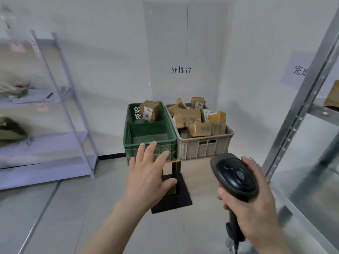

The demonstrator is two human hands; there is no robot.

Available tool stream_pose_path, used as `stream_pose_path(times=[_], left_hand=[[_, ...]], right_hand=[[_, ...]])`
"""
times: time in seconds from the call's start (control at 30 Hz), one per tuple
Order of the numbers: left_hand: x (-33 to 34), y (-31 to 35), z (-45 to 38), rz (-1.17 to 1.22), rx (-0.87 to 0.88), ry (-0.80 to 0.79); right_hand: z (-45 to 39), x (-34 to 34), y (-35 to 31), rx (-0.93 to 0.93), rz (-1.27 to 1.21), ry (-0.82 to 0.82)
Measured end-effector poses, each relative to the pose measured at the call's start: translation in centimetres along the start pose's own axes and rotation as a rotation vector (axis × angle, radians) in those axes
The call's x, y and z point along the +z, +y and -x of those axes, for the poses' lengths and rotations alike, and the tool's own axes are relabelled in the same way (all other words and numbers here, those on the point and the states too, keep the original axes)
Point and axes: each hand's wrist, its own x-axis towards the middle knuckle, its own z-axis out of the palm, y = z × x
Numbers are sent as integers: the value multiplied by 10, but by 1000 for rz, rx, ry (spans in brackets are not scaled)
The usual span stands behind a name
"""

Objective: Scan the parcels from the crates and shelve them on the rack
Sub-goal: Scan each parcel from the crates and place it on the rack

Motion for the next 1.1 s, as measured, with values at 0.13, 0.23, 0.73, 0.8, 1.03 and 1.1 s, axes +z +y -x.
stream_pose_path(times=[0.13, 0.23, 0.73, 0.8, 1.03, 1.1], left_hand=[[21, -20, -74, -5, -34, -32], [30, -40, -112, -2, -59, -36], [95, -201, -355, -15, -32, -119], [103, -221, -391, -10, -13, -153], [133, -260, -490, -38, 34, -194], [142, -265, -516, -50, 31, -195]], right_hand=[[-77, 34, 19, 14, 13, -18], [-118, 56, 24, 23, 19, -46], [-317, 205, 71, -7, 105, 0], [-339, 227, 75, 0, 111, 21], [-403, 273, 91, -35, 208, 51], [-424, 281, 98, -50, 240, 61]])
